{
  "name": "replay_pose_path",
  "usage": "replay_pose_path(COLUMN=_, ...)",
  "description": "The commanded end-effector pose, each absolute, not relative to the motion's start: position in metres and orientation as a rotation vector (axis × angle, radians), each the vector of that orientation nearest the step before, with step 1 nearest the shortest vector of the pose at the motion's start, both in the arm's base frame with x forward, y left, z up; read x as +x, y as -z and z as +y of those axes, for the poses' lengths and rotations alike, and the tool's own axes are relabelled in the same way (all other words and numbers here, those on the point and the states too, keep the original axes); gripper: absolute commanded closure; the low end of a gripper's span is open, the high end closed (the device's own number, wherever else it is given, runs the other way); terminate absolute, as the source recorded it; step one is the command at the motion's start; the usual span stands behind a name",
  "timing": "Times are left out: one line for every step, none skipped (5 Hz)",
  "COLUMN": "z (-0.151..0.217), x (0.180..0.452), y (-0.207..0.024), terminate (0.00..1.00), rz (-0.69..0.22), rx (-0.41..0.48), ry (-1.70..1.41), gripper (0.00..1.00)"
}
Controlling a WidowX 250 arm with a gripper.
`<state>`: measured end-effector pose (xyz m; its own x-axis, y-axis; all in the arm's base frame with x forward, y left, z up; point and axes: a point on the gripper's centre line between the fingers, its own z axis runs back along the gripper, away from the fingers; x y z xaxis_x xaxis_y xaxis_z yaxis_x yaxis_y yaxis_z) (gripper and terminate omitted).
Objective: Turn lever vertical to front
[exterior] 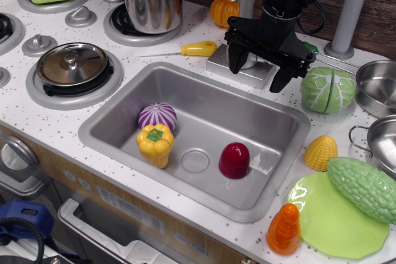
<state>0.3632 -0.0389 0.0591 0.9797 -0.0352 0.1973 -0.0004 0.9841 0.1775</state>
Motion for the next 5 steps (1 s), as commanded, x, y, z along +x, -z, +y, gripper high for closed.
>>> replay_pose_path(z=-0.039, x=0.363, y=-0.059, terminate=0.0, rz=-0.201, rx=0.178, ry=0.018, gripper=0.0)
replay_pose_path(z=-0.029, x=0.372, y=-0.07, terminate=0.0, rz=-0.19, rx=0.178, ry=0.059, gripper=0.0)
replay_pose_path(z=-0.025, x=0.38, y=-0.08, terminate=0.0, rz=-0.198, rx=0.229, ry=0.084, gripper=0.0)
replay_pose_path(z=-0.032, x=0.39, y=-0.086, terminate=0.0, rz=-0.267, rx=0.276, ry=0.105, gripper=0.0)
replay_pose_path(z=-0.037, x=0.402, y=-0.093, terminate=0.0, rz=-0.31, rx=0.279, ry=0.108, gripper=0.0)
